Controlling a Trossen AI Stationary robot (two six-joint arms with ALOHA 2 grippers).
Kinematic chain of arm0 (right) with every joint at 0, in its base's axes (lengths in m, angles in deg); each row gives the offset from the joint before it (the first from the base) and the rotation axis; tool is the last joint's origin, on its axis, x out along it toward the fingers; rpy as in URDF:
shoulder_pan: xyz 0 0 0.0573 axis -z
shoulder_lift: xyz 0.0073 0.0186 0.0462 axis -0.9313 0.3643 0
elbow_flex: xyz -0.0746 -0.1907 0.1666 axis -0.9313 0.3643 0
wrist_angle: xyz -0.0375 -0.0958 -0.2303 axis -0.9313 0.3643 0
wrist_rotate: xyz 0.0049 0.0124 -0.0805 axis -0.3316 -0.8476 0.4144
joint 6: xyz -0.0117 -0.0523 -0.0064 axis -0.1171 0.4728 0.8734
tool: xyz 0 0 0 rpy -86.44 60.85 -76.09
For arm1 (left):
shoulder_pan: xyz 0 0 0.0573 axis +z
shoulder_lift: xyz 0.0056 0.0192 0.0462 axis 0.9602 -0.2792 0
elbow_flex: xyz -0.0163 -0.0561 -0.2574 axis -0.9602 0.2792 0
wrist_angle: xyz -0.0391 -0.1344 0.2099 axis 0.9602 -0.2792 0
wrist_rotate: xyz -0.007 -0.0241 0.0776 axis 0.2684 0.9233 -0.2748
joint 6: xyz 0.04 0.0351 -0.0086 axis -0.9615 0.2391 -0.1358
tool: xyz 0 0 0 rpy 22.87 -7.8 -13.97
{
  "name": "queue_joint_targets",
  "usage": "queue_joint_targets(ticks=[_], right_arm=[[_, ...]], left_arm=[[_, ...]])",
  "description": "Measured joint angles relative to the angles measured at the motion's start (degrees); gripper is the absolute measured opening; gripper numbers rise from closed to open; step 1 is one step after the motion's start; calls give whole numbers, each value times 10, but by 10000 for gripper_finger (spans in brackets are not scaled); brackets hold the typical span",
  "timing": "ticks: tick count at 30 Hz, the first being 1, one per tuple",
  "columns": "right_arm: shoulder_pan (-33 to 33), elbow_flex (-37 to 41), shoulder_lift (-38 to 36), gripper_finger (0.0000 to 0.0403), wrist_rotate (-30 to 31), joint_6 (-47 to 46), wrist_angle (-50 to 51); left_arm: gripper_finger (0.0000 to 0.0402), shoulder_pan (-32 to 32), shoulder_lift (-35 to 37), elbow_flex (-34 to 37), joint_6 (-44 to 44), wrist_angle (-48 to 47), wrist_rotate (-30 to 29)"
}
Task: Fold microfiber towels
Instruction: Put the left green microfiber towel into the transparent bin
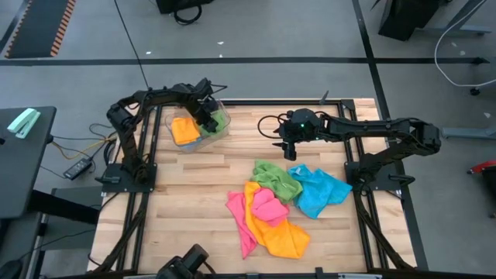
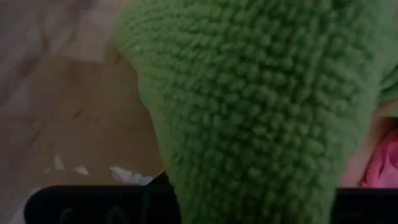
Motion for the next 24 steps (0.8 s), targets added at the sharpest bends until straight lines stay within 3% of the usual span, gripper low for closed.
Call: queue_joint_targets(ticks=[9,24], right_arm=[[0,0,0,243,-2,0,0],[0,0,0,243,-2,-2,3]], left_arm=[[50,0,-27,0,-12,1,2],[153,0,-27,0,-14,1,-3]])
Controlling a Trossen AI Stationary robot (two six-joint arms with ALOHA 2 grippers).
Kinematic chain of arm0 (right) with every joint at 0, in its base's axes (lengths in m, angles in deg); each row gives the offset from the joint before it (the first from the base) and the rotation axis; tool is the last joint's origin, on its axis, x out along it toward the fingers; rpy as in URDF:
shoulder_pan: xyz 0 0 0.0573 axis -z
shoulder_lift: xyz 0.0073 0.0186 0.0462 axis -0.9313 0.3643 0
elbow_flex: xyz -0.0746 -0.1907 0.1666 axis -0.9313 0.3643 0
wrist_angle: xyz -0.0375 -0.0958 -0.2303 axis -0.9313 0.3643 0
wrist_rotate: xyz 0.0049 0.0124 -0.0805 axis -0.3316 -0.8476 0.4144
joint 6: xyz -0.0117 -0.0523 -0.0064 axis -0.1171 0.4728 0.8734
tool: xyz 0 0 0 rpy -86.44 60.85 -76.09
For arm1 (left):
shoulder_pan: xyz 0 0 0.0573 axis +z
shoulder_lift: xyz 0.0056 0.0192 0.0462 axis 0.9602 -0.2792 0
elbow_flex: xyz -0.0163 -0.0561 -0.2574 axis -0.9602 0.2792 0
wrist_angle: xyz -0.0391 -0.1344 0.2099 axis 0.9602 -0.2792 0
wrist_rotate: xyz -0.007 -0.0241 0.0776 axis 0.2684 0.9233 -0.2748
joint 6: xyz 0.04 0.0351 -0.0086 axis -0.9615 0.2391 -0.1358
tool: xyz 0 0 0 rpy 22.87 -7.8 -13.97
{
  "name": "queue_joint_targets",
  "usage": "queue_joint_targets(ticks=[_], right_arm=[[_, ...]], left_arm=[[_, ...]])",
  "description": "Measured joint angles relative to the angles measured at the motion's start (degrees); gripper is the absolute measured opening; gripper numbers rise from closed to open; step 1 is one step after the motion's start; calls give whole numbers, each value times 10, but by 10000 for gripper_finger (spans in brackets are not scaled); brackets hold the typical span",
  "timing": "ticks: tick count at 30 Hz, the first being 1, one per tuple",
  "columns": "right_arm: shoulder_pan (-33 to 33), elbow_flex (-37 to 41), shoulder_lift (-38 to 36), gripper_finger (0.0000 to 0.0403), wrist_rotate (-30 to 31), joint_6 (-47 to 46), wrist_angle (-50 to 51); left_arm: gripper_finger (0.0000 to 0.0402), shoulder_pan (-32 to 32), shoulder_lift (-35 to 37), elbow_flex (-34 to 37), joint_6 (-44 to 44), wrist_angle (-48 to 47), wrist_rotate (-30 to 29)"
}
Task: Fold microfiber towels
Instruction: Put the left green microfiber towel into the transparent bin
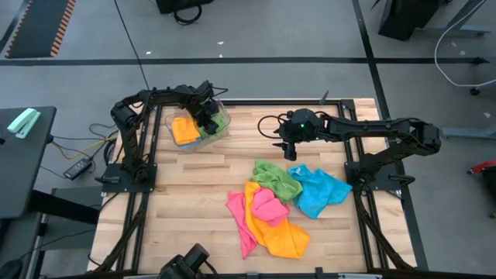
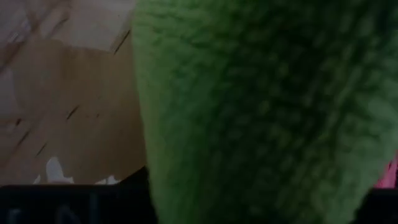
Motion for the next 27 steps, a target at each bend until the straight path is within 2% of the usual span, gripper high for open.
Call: queue_joint_targets(ticks=[9,19,27], right_arm=[[0,0,0,243,0,0,1],[0,0,0,243,0,-2,1],[0,0,0,243,0,-2,1]], left_arm=[[229,-2,5,0,1,-2,0],[231,-1,41,0,12,-7,-34],[256,-8,41,0,-2,-6,-51]])
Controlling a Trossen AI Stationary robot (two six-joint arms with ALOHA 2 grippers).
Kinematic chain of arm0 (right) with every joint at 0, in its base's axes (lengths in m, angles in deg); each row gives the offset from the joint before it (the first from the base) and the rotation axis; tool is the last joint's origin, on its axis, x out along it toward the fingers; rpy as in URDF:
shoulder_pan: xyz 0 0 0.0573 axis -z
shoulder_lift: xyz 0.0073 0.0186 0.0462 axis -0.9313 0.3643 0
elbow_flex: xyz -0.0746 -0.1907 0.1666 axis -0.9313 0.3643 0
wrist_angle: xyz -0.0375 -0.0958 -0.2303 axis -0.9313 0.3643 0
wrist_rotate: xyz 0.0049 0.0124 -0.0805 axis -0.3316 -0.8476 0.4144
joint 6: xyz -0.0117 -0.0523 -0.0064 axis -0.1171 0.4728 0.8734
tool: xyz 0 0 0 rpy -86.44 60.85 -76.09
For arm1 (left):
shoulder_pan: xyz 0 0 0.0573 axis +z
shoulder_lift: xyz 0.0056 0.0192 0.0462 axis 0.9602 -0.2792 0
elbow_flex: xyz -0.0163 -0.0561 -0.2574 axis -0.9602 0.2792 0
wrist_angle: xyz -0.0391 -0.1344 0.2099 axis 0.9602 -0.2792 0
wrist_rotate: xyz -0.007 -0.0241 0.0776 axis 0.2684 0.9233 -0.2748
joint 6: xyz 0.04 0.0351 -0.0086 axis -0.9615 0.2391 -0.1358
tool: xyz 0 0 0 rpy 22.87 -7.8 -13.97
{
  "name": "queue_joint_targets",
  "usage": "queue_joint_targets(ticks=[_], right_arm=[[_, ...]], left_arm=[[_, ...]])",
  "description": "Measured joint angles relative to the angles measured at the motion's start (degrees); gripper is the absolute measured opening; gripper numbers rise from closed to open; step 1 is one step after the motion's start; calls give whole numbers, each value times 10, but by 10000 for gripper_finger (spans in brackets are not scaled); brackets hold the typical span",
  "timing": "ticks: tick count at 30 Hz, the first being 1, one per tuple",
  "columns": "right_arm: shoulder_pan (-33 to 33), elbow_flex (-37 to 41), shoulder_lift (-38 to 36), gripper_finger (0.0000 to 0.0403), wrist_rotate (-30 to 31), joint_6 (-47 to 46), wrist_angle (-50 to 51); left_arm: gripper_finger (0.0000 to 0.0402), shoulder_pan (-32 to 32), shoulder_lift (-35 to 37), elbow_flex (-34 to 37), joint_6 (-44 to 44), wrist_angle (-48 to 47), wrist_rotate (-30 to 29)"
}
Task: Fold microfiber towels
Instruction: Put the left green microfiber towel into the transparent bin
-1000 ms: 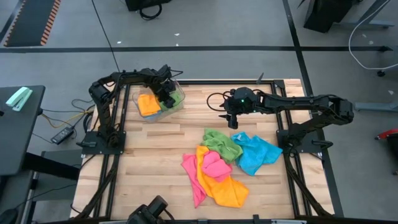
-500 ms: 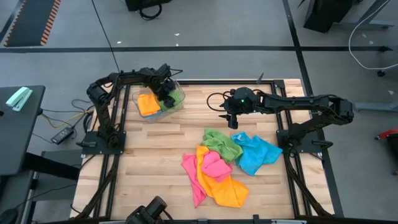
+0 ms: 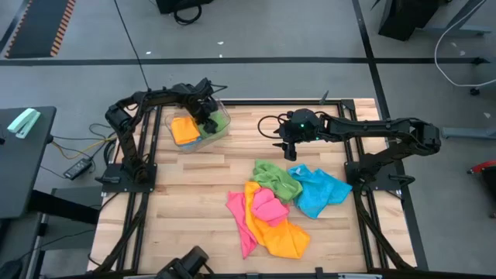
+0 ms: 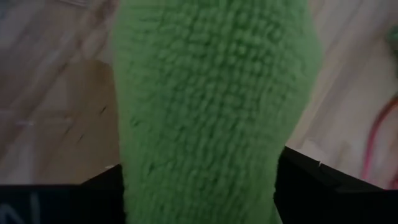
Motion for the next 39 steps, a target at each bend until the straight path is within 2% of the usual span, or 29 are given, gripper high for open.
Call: queue_joint_targets(ticks=[5,15,21,27,39], right_arm=[[0,0,0,243,0,0,0],[0,0,0,243,0,0,0],[0,0,0,243,0,0,0],[0,0,0,243,0,0,0],[0,0,0,243,-6,1,0]], left_arm=[[252,-7,8,0,-14,-4,-44],[232,-5,12,0,-24,-1,-50],[235,-19,13,0,-28,5,-92],[232,-18,41,0,-29,-2,-104],[275,-22,44,0,-44,1,-128]])
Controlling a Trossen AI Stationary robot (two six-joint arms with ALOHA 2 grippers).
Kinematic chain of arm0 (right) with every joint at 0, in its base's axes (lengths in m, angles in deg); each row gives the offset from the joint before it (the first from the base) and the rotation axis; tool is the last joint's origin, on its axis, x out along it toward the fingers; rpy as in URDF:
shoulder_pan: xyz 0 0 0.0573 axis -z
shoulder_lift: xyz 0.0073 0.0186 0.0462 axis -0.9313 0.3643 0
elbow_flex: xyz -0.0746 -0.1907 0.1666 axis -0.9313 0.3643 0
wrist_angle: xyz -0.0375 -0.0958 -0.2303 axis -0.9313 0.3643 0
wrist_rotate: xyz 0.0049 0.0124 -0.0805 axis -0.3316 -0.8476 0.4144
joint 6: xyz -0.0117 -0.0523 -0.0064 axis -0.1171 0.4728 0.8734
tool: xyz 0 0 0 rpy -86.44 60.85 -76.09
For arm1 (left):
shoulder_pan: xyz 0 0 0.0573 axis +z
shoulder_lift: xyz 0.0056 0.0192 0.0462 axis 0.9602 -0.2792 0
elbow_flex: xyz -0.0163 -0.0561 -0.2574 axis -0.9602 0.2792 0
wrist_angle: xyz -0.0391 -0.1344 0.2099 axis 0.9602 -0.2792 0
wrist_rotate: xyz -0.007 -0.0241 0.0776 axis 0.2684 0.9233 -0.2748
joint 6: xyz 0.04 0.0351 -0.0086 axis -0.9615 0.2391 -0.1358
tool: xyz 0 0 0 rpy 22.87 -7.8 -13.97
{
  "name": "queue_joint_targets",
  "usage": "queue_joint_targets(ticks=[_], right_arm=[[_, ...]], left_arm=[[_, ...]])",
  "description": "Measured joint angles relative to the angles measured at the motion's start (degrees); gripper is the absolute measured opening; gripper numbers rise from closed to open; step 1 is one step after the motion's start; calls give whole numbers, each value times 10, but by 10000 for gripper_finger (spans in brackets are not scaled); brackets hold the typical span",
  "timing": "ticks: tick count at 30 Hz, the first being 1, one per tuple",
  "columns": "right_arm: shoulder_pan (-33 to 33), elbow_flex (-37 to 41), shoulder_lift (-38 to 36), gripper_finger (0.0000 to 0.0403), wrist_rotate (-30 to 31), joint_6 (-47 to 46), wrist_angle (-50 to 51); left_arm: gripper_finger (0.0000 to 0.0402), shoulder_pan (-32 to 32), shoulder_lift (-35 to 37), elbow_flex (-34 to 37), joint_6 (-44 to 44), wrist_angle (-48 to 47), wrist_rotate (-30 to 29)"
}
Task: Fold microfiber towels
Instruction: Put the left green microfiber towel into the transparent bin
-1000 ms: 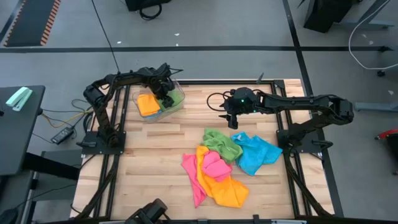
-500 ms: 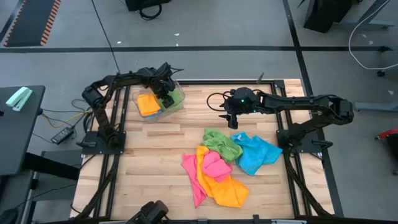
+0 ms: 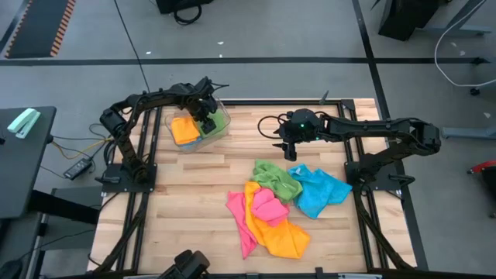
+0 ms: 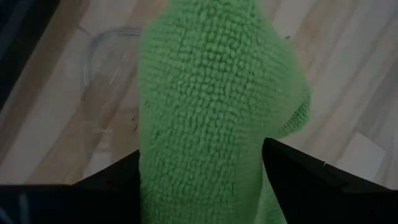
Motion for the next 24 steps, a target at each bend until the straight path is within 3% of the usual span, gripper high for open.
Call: queue_joint_targets(ticks=[9,15,19,24], right_arm=[[0,0,0,243,0,4,-2],[0,0,0,243,0,4,-3],[0,0,0,243,0,1,-2],[0,3,0,243,0,-3,4]], left_arm=[[273,-2,12,-2,-29,-7,-14],[255,-2,12,-58,-30,-36,-22],[240,-7,12,-102,-45,-60,-60],[220,-32,13,-137,-114,-157,-10]])
